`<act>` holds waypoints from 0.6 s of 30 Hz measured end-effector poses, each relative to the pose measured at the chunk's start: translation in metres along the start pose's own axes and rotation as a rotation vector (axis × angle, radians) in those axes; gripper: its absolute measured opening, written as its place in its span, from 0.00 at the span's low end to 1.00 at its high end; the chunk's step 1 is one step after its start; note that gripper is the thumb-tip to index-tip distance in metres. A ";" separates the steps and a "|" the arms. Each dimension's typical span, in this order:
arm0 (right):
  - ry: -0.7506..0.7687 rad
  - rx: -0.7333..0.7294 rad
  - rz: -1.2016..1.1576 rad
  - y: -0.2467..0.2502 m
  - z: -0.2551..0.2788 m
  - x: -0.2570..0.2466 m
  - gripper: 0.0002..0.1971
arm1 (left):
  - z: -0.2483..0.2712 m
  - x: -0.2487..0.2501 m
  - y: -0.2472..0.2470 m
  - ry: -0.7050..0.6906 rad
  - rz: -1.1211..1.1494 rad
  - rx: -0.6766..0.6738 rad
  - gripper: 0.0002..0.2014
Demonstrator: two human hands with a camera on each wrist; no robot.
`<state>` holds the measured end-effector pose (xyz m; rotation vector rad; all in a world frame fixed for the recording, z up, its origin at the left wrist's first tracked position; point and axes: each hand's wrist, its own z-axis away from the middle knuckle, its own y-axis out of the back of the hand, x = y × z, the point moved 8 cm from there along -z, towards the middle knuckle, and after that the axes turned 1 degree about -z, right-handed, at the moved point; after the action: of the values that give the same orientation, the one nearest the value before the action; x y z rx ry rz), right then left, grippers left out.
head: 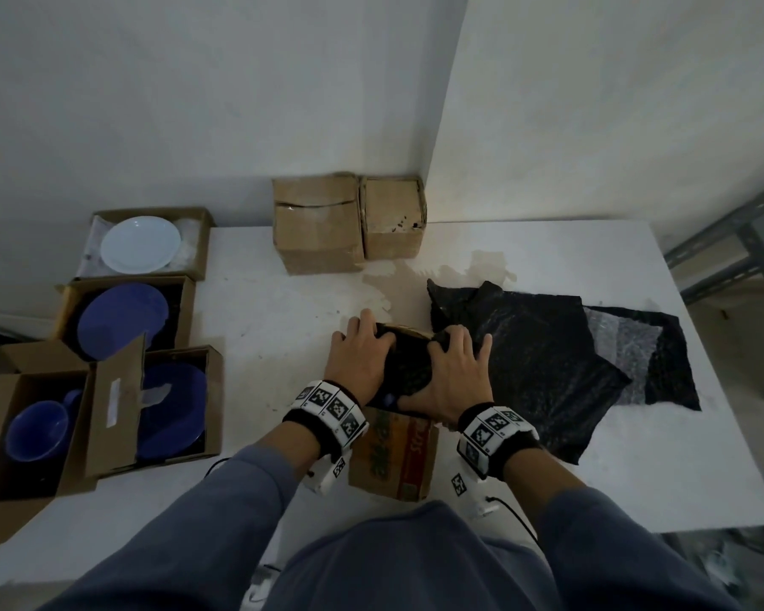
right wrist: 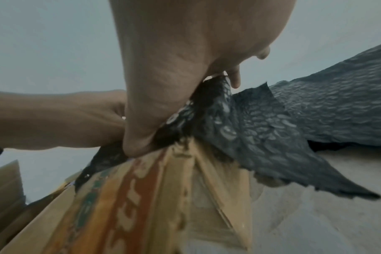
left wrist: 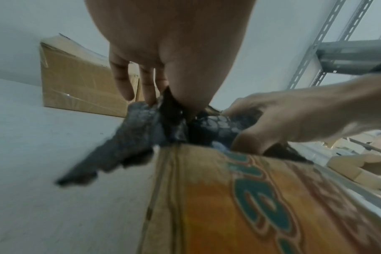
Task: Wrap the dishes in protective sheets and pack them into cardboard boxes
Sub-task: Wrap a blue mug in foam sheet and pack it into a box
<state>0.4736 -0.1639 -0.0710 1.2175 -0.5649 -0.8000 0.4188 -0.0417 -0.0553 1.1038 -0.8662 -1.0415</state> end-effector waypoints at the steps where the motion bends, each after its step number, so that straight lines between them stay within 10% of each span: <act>1: 0.004 -0.004 0.012 -0.002 0.002 -0.001 0.55 | 0.002 -0.001 -0.002 -0.003 0.019 0.002 0.13; 18: 0.000 -0.125 0.141 -0.002 0.006 -0.004 0.56 | 0.009 -0.006 -0.007 -0.049 0.156 0.003 0.18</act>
<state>0.4659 -0.1641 -0.0712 1.0516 -0.5854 -0.7052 0.4074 -0.0388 -0.0598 1.0001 -0.9768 -0.9411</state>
